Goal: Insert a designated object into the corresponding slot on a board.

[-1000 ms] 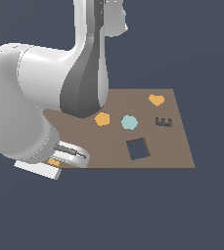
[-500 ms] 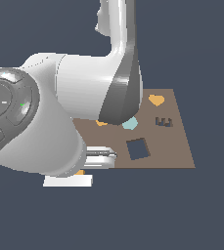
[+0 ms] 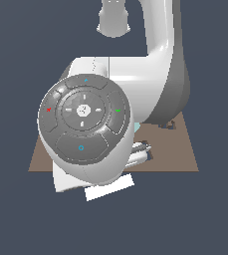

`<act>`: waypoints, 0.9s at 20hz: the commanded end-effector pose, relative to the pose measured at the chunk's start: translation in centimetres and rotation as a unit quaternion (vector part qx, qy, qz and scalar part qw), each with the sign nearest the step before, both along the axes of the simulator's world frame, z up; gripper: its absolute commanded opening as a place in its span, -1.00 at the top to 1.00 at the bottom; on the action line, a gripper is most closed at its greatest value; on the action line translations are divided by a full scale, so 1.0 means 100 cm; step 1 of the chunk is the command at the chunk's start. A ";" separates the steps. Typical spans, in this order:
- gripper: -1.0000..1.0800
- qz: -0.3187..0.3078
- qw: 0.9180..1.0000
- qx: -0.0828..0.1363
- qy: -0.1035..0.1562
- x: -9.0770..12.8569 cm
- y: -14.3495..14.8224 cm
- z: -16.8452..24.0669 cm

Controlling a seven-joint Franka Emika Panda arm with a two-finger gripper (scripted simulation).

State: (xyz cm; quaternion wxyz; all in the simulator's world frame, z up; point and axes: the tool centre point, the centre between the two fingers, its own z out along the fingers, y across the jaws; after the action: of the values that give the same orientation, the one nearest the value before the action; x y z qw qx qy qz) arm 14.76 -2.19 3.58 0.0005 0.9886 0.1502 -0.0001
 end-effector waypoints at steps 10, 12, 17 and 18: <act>1.00 0.181 0.984 0.000 0.000 -0.020 0.083 0.002; 1.00 0.215 0.977 0.000 0.000 -0.027 0.098 0.002; 1.00 0.305 0.952 0.000 0.000 -0.053 0.135 0.003; 1.00 0.324 0.946 0.000 0.000 -0.059 0.142 0.003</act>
State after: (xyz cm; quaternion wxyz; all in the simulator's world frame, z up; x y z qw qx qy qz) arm 9.77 10.94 3.83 0.0008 0.9003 0.4353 0.0002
